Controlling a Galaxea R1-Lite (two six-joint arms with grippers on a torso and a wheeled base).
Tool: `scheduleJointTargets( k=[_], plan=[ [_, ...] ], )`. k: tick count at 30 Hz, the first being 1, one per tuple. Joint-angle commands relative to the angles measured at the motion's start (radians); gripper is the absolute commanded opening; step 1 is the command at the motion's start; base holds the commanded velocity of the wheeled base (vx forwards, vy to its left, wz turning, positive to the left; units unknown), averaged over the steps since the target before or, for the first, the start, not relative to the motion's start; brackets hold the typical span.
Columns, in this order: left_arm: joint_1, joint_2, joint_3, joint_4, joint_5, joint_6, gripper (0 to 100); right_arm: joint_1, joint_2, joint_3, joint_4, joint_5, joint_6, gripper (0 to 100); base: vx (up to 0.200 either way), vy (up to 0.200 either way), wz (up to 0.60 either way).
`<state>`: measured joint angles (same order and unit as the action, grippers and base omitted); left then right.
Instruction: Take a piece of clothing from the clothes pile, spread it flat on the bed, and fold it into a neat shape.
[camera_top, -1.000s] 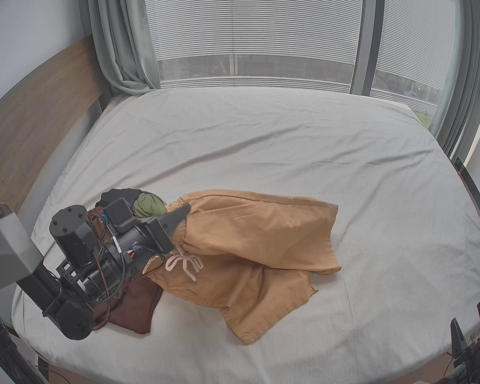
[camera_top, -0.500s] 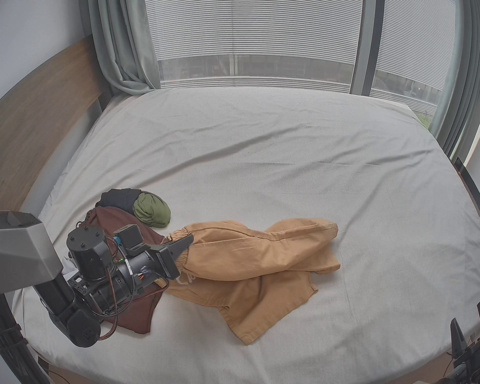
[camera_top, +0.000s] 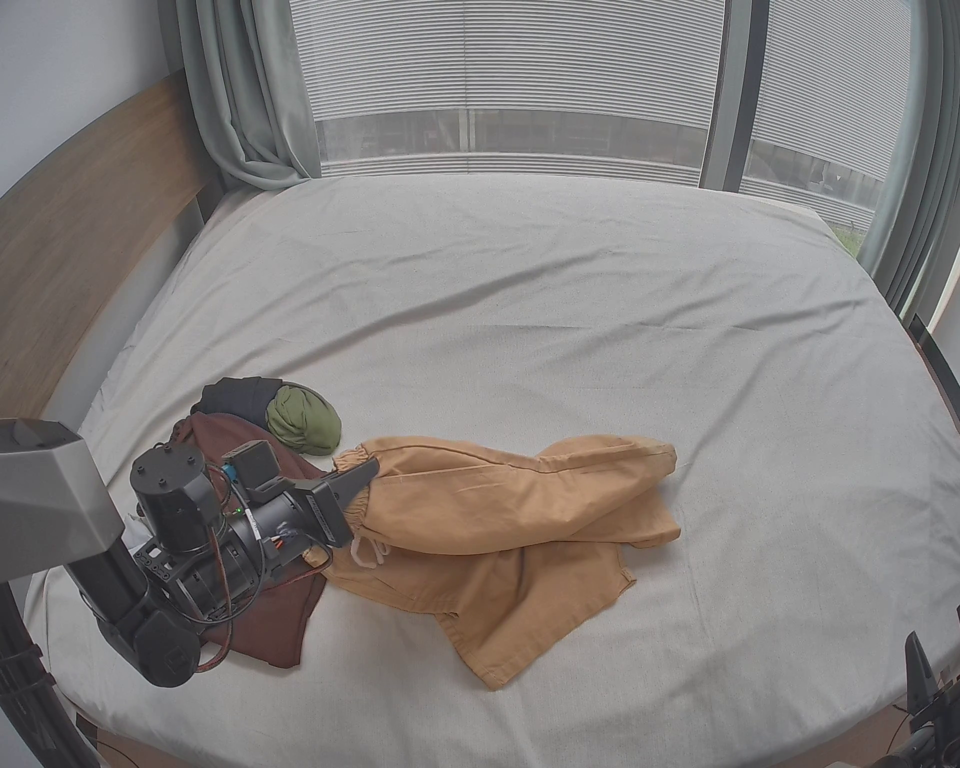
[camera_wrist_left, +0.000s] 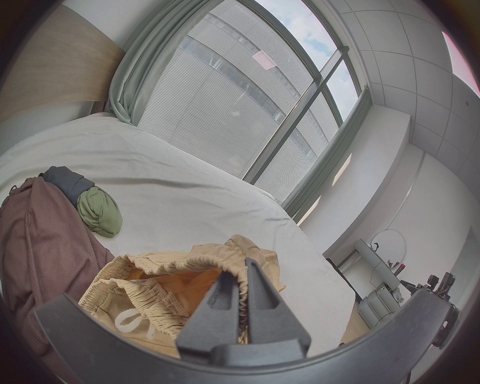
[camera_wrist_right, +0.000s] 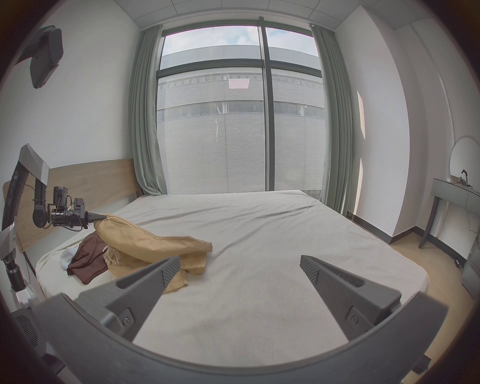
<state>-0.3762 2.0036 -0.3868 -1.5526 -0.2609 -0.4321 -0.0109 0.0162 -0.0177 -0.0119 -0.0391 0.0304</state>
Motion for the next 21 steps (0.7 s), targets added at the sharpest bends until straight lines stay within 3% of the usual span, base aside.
scheduleJointTargets(
  k=[1, 5, 9, 11, 12, 13, 15, 21],
  plan=[
    [0.005, -0.006, -0.006, 0.0, 0.002, 0.0, 0, -0.001, -0.015, -0.041, -0.051, 0.004, -0.001, 100, 0.0, 0.0, 0.0],
    [0.006, -0.003, -0.018, 0.0, 0.009, 0.0, 0, -0.009, 0.07, -0.257, -0.049, 0.035, -0.017, 100, 0.0, 0.0, 0.0],
    [0.006, -0.003, -0.023, 0.0, 0.012, 0.0, 0, 0.032, 0.234, -0.306, -0.03, 0.093, -0.006, 100, 0.0, 0.0, 0.0],
    [0.006, -0.003, -0.023, 0.0, 0.012, 0.0, 0, 0.154, 0.38, -0.331, -0.051, 0.12, 0.089, 100, 0.0, 0.0, 0.0],
    [0.006, -0.003, -0.023, 0.0, 0.012, 0.0, 0, 0.169, 0.395, -0.337, -0.056, 0.122, 0.109, 100, 0.0, 0.0, 0.0],
    [0.006, -0.003, -0.023, 0.0, 0.014, 0.0, 0, 0.25, 0.478, -0.377, -0.089, 0.125, 0.213, 100, 0.0, 0.0, 0.0],
    [0.011, -0.003, -0.029, 0.0, 0.014, 0.0, 0, 0.285, 0.582, -0.415, -0.114, 0.124, 0.236, 100, 0.0, 0.0, 0.0],
    [0.028, -0.003, -0.043, 0.0, 0.014, 0.0, 0, 0.289, 0.851, -0.462, -0.261, 0.127, 0.232, 100, 0.0, 0.0, 0.0]
  ],
)
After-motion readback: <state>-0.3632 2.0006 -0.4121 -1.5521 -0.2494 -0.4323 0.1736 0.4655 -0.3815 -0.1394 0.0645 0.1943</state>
